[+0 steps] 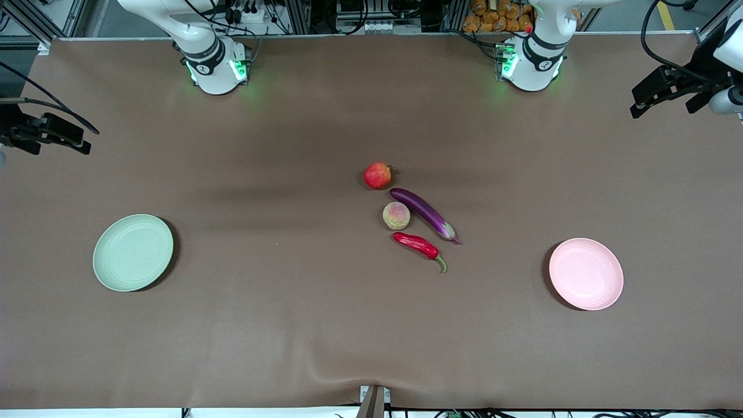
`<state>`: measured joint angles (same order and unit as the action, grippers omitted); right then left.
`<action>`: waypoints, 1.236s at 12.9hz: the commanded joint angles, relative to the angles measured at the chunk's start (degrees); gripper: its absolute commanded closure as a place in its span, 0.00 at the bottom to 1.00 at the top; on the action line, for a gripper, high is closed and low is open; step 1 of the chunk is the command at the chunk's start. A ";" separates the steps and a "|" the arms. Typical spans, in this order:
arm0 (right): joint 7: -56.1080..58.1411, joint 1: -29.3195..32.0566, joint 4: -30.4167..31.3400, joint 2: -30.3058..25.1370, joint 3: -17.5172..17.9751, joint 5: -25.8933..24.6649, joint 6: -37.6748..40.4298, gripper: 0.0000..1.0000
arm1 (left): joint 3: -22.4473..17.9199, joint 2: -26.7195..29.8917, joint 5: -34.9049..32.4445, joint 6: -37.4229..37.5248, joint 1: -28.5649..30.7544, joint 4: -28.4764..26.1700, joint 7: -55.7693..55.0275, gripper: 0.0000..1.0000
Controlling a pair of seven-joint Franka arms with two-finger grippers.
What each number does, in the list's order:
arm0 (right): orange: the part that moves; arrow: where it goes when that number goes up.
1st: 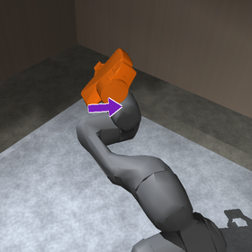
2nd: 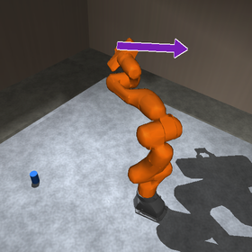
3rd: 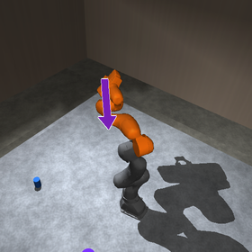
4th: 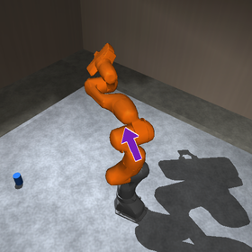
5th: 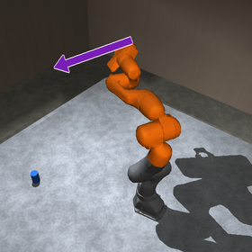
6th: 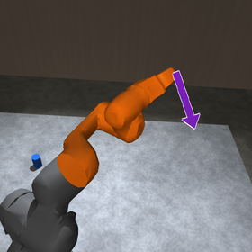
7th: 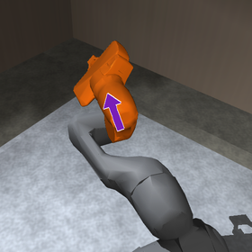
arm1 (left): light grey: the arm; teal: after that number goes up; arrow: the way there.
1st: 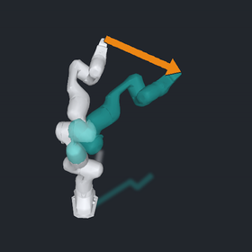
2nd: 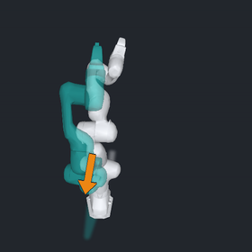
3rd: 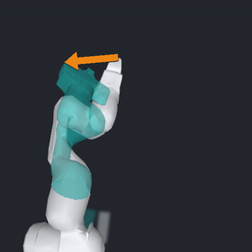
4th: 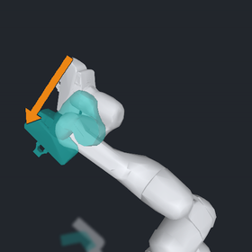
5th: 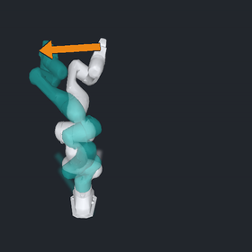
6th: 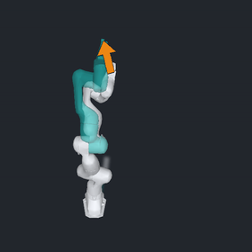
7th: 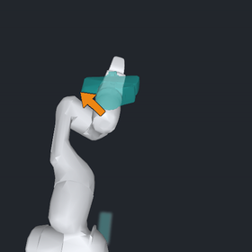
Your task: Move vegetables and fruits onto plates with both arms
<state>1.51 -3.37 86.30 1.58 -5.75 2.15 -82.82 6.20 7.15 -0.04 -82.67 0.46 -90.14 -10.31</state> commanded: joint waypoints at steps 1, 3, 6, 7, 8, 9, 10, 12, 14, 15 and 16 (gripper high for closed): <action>-0.28 -1.99 -0.34 1.05 -0.31 0.57 0.38 0.00 | 0.21 -0.21 0.48 0.49 0.51 0.32 0.64 0.00; 0.33 -1.29 -0.34 1.23 -0.40 0.75 0.29 0.00 | 0.21 -0.21 0.48 0.40 0.51 0.14 0.56 0.00; 0.51 -1.20 -0.34 1.15 -0.57 -0.04 0.38 0.00 | 0.21 -0.65 0.48 0.23 0.51 -0.12 0.47 0.00; 0.51 -0.94 -0.25 1.23 -0.57 -0.04 0.46 0.00 | 0.21 -0.74 0.48 -0.03 0.51 -0.21 0.47 0.00; 0.42 -0.67 -0.25 1.32 -0.57 -0.04 1.25 0.00 | 0.21 -1.17 0.48 -0.30 0.42 -0.21 0.47 0.00; 0.16 -0.50 -0.25 1.41 -0.57 0.30 1.78 0.00 | 0.21 -1.79 0.48 -0.30 0.42 -0.04 0.47 0.00; 0.16 -0.58 -0.25 1.93 -0.57 0.48 1.78 0.00 | 0.21 -2.23 0.48 -0.56 0.34 -0.04 0.47 0.00; 0.51 -0.76 -0.25 3.95 -0.49 0.75 2.92 0.00 | 0.56 -3.46 0.48 -2.05 0.25 -0.12 0.29 0.00; 0.25 -1.72 -0.25 4.92 -0.31 1.88 2.58 0.00 | 0.74 -4.60 0.48 -3.46 0.07 -0.21 -0.49 0.00; -0.19 -2.16 -0.16 5.62 -0.40 4.41 2.49 0.00 | 0.83 -5.48 0.65 -4.25 -0.01 -0.30 -1.37 0.00; -0.37 -2.25 -0.16 7.28 -0.40 6.18 2.22 0.00 | 0.91 -6.62 0.74 -5.39 -0.28 -0.65 -2.86 0.00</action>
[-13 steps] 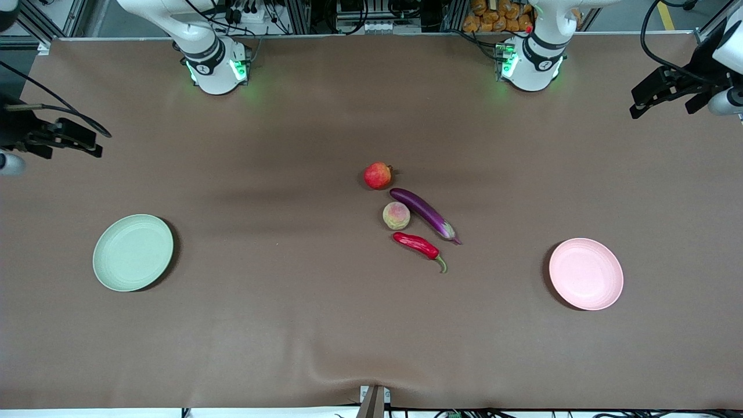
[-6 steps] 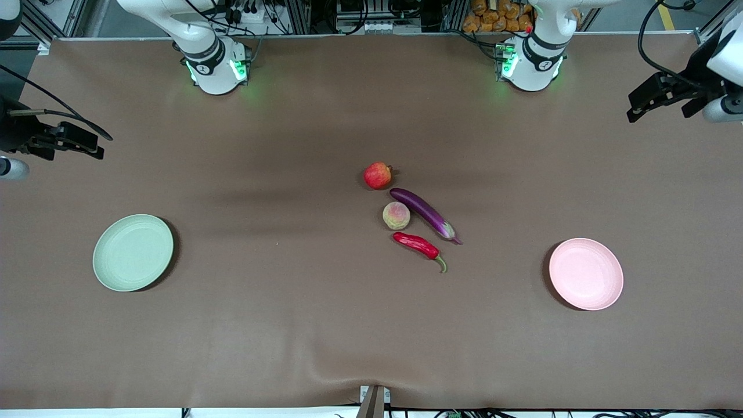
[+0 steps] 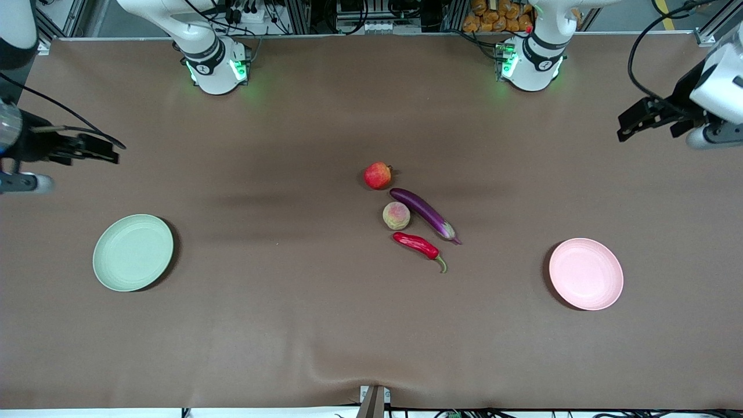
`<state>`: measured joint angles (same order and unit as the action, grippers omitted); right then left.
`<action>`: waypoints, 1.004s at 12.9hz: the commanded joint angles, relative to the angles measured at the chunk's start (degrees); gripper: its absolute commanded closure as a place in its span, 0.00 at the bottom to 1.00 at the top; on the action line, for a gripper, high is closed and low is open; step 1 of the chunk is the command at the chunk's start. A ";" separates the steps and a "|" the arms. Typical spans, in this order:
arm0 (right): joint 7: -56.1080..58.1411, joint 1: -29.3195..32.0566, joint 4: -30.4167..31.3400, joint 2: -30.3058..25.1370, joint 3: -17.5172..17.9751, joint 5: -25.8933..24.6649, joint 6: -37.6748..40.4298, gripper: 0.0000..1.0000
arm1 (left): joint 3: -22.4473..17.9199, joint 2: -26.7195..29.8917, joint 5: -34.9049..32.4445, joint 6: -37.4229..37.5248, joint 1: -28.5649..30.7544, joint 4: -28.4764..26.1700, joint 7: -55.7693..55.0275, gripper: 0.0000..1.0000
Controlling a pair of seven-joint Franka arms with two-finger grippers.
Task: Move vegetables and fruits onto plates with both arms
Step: 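Reach the left gripper to the eggplant while the right gripper reaches the apple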
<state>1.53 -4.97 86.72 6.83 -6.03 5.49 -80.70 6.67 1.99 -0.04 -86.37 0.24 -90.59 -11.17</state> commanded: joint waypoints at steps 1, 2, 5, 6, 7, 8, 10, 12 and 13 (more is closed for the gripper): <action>-0.39 -0.56 -0.59 4.13 -0.12 4.60 -0.86 0.00 | 0.97 -2.94 0.74 -3.26 -0.68 -0.64 -4.45 0.00; -0.39 -0.56 -0.59 6.07 -0.12 6.62 -2.61 0.00 | 1.93 -5.13 0.74 -5.02 -1.38 -0.73 -7.78 0.00; -0.74 -1.52 -0.33 8.19 -0.12 11.54 -3.15 0.00 | 3.52 -12.60 0.83 -12.04 -4.27 -0.73 -21.56 0.00; -1.44 -1.79 0.80 8.28 -0.12 11.73 -3.33 0.00 | 3.52 -15.58 0.66 -15.03 -6.03 -0.73 -27.62 0.00; -2.23 -1.88 2.38 8.46 -0.12 11.99 -3.59 0.00 | 3.44 -18.48 0.48 -18.01 -7.79 -0.73 -33.16 0.00; -2.32 -1.97 3.79 8.81 -0.03 12.00 -4.64 0.00 | 3.43 -20.95 0.39 -20.92 -9.54 -0.82 -37.39 0.00; -2.67 -3.37 5.64 9.25 -0.03 12.52 -5.78 0.00 | 3.52 -24.91 0.48 -25.93 -12.36 -2.30 -45.13 0.00; -8.36 -4.51 5.74 11.09 -0.03 19.07 -5.70 0.00 | 3.52 -27.29 0.48 -32.86 -15.09 -6.16 -54.62 0.00; -10.30 -6.00 5.65 12.66 -0.12 21.46 -6.57 0.00 | 3.52 -27.39 0.48 -35.94 -16.66 -8.79 -57.62 0.00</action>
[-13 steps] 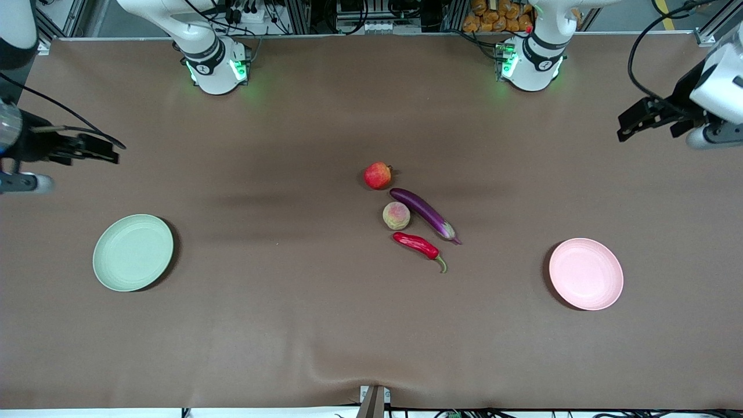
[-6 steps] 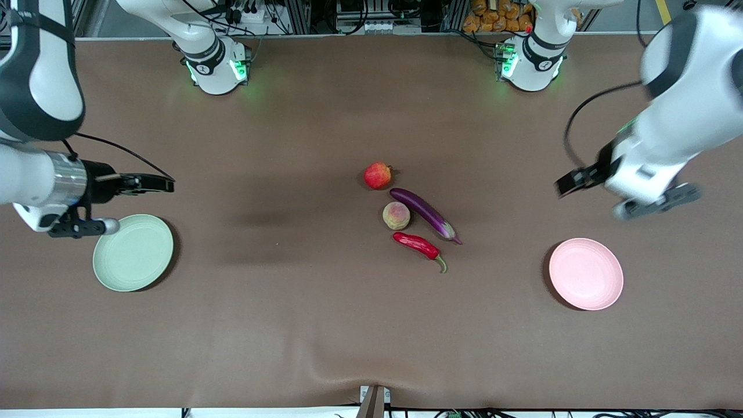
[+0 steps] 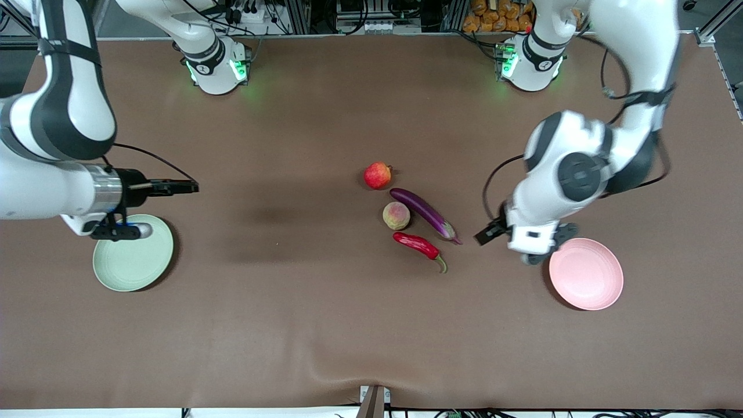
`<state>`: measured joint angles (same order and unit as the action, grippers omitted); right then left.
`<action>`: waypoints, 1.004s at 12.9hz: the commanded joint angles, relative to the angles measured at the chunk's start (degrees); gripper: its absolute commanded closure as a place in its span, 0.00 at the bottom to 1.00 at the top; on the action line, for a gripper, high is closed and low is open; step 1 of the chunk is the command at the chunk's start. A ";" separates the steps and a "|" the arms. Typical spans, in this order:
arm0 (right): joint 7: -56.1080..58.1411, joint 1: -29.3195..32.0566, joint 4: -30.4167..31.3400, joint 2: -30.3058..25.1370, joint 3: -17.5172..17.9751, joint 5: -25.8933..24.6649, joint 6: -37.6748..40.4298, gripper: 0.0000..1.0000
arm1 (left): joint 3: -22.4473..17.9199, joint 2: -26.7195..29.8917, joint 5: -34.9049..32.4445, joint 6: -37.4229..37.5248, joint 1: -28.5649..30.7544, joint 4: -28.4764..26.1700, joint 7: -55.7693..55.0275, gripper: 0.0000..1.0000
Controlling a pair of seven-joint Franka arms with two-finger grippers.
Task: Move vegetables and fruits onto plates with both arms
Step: 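Reach the left gripper to the eggplant while the right gripper reaches the apple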
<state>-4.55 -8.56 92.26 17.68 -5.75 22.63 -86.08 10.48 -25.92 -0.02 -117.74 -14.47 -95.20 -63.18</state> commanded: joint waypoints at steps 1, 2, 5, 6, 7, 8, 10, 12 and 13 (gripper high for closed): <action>-5.11 -3.73 0.38 2.96 -0.32 4.61 -2.94 0.00 | -0.29 0.70 0.46 -7.47 -3.19 -7.17 -8.16 0.00; -5.90 -5.39 1.77 3.50 -0.32 4.79 -4.18 0.00 | -0.29 0.96 0.46 -9.85 -4.07 -9.72 -10.71 0.00; -12.31 -9.96 5.64 3.50 -0.32 8.47 -9.09 0.00 | -0.29 0.09 0.46 -18.72 -7.14 -15.09 -17.48 0.00; -12.41 -11.37 7.65 3.33 -0.32 8.57 -11.11 0.00 | -0.37 -1.22 0.46 -21.71 -7.94 -16.15 -19.86 0.00; -12.41 -12.78 9.59 2.98 -0.32 8.92 -13.74 0.00 | -0.37 -2.10 0.46 -22.79 -8.21 -16.42 -21.10 0.00; -12.50 -15.23 10.74 2.97 -0.32 9.44 -17.68 0.00 | -0.37 -2.63 0.46 -22.80 -9.08 -16.51 -21.46 0.05; -14.42 -18.40 12.68 3.24 -0.32 9.53 -24.98 0.00 | -0.37 -3.52 0.46 -22.80 -9.35 -17.04 -22.25 0.13; -15.92 -19.65 12.86 3.24 -0.32 9.53 -25.90 0.00 | -0.29 -4.48 0.46 -23.49 -9.35 -16.95 -22.86 0.18; -16.71 -20.00 12.95 3.32 -0.32 9.53 -25.90 0.00 | -0.29 -5.01 0.46 -24.02 -9.35 -16.86 -23.39 0.21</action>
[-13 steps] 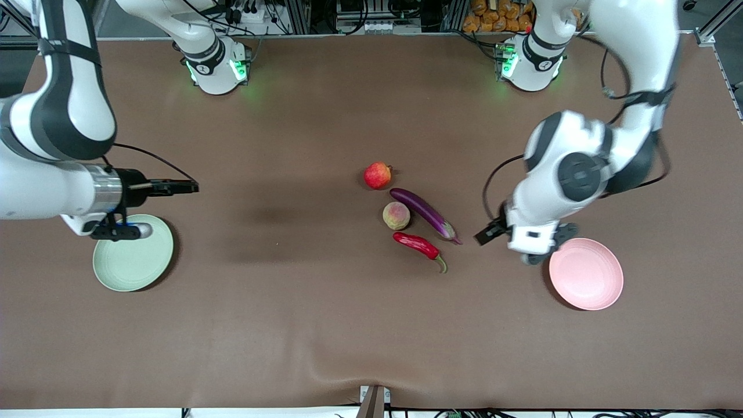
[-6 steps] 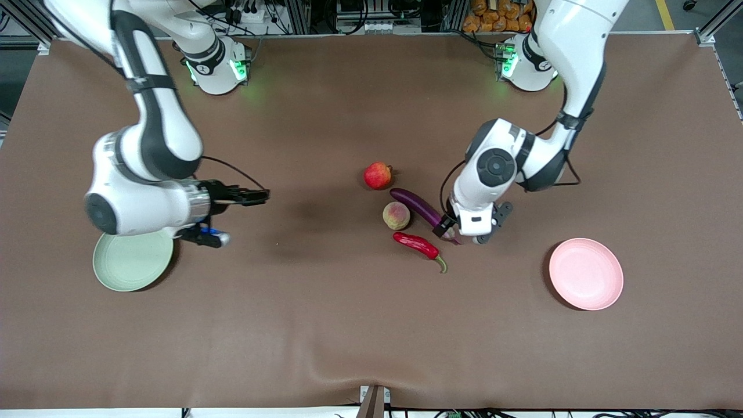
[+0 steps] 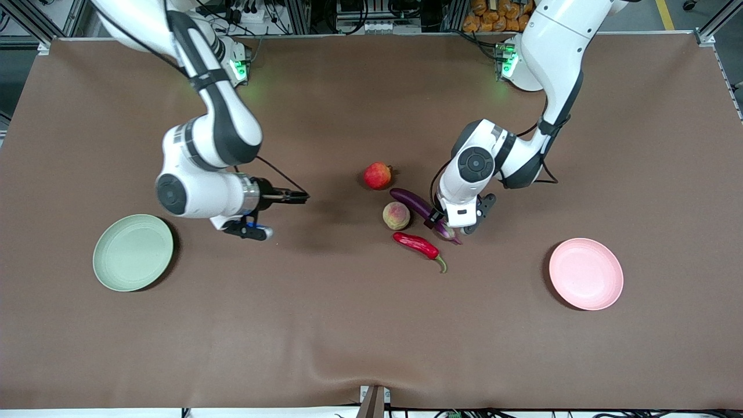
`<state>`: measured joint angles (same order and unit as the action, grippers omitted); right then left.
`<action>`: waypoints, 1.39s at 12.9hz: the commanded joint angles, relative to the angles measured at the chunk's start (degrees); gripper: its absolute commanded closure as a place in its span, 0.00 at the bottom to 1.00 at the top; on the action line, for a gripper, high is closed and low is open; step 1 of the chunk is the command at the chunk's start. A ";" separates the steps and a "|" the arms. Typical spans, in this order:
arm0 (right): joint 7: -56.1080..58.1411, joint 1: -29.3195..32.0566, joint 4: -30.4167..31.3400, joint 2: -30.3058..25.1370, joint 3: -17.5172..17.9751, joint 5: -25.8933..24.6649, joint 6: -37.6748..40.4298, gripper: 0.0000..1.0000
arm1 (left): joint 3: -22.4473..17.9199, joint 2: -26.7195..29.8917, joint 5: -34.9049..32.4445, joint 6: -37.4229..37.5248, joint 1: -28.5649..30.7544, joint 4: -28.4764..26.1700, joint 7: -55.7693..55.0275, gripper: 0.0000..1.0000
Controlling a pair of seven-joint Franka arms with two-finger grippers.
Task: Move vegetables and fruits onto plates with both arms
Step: 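Reach the left gripper to the eggplant while the right gripper reaches the apple, then grasp the purple eggplant with the left gripper and place it on the pink plate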
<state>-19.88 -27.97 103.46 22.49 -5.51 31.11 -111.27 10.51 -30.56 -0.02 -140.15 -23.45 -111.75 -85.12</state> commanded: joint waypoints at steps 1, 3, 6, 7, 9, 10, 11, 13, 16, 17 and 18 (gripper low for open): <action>-2.00 -0.94 1.66 -1.40 -0.55 1.06 -0.97 0.00 | -0.32 -0.55 0.46 -2.05 -0.46 -0.23 -1.63 0.21; -2.18 -1.56 1.74 -0.44 -0.55 1.06 -2.45 0.00 | -0.32 -1.86 0.55 -4.50 -0.55 -0.14 -1.63 0.21; -4.28 -4.45 1.48 2.19 -0.55 1.24 -8.68 0.00 | -0.32 -3.71 0.46 -7.84 -0.90 -0.14 -1.72 0.47; -5.68 -5.42 1.30 3.51 -0.55 1.50 -10.53 0.00 | -0.40 -3.80 0.46 -8.29 -1.07 -0.05 -1.54 0.84; -5.87 -5.87 1.04 5.80 -0.55 1.50 -12.48 0.00 | -0.32 -2.84 0.38 -8.12 -0.03 -0.05 -0.32 1.00; -5.87 -5.87 0.60 6.68 -0.55 1.59 -13.09 0.00 | -0.40 -1.96 0.38 -7.77 0.15 -0.14 1.08 1.00; -5.96 -5.96 -0.53 7.47 -0.55 1.68 -13.19 0.00 | -0.67 -0.65 0.38 -6.46 0.50 -0.05 3.62 1.00; -5.96 -7.70 -1.60 7.83 -0.55 4.03 -13.19 0.00 | -0.76 4.00 0.29 0.55 4.44 0.56 12.12 1.00; -6.22 -11.39 -1.51 7.83 -0.55 5.02 -13.27 0.00 | -0.76 8.59 0.38 11.54 11.82 3.54 26.36 1.00; -7.44 -13.76 -1.51 8.09 -0.55 5.02 -13.62 0.00 | -0.76 8.42 0.29 13.83 14.54 5.12 30.76 1.00; -9.37 -15.95 -1.51 8.44 -0.55 4.93 -14.76 0.00 | -0.76 7.98 0.37 14.55 17.79 6.18 34.89 1.00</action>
<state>-26.52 -39.79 102.64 30.02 -5.41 34.95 -124.76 9.25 -22.33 -0.03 -128.19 -10.41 -107.27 -57.16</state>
